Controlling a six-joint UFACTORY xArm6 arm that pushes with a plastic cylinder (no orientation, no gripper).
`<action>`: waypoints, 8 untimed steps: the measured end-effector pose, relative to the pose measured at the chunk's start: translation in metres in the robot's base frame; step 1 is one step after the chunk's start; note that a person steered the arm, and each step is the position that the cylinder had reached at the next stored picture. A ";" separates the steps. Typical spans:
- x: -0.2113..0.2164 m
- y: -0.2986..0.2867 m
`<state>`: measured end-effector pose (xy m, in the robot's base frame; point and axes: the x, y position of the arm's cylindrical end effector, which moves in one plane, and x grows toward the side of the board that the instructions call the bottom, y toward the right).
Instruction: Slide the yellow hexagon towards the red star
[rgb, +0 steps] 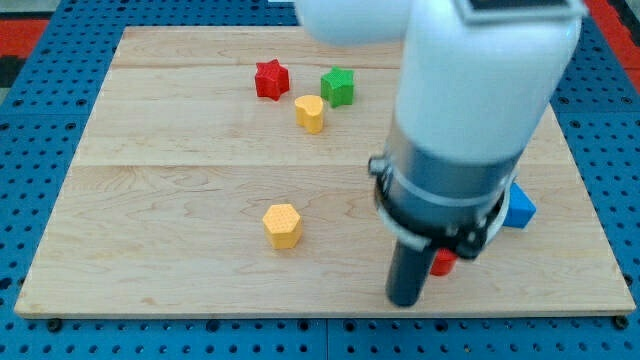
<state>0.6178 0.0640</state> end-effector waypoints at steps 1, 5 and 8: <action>-0.013 -0.031; -0.104 -0.144; -0.089 -0.186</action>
<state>0.5288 -0.1221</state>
